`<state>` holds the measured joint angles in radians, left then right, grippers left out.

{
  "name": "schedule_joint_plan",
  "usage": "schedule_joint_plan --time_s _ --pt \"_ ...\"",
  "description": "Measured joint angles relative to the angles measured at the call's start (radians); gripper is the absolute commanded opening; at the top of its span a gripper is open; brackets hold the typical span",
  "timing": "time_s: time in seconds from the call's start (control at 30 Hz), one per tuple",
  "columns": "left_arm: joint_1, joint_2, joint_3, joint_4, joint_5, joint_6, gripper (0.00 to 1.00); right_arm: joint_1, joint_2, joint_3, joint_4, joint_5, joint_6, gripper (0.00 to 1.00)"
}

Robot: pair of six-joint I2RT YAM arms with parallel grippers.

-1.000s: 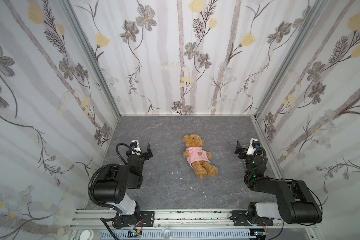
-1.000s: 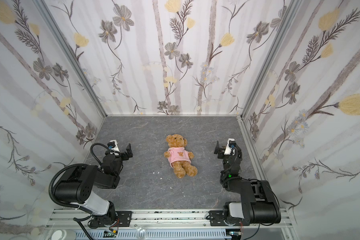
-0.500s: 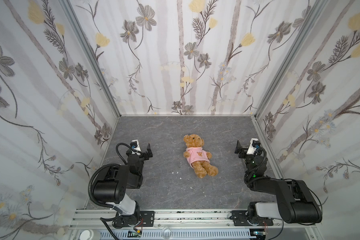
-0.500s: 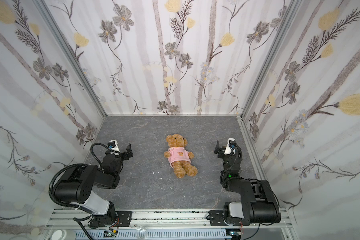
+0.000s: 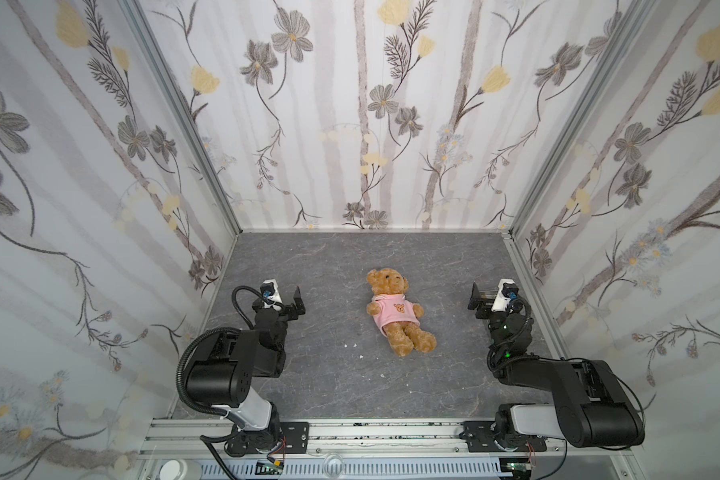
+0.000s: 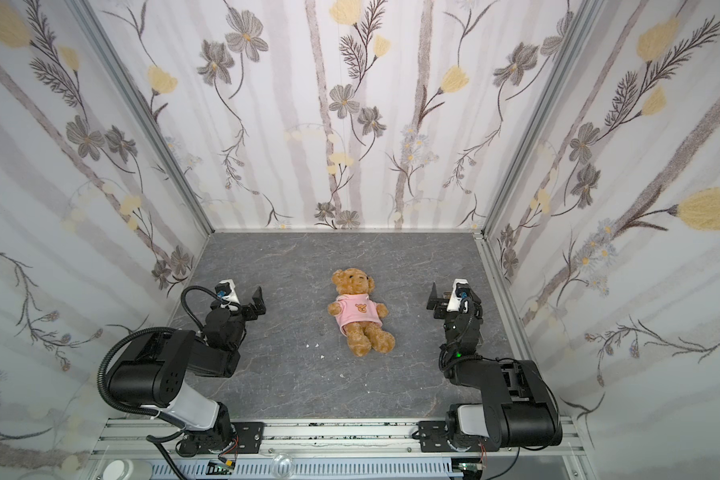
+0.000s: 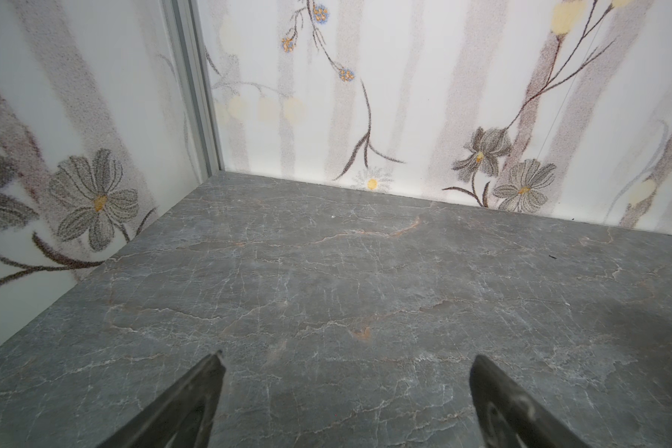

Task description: Dress the teddy bear

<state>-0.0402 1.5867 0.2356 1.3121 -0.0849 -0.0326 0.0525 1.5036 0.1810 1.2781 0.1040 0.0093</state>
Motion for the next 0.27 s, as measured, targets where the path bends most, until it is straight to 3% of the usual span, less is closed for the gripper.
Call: schedule_joint_plan --time_s 0.27 --pt "0.000 0.000 0.000 0.000 0.000 0.000 1.00 0.000 0.000 0.000 0.004 0.000 0.000 1.00"
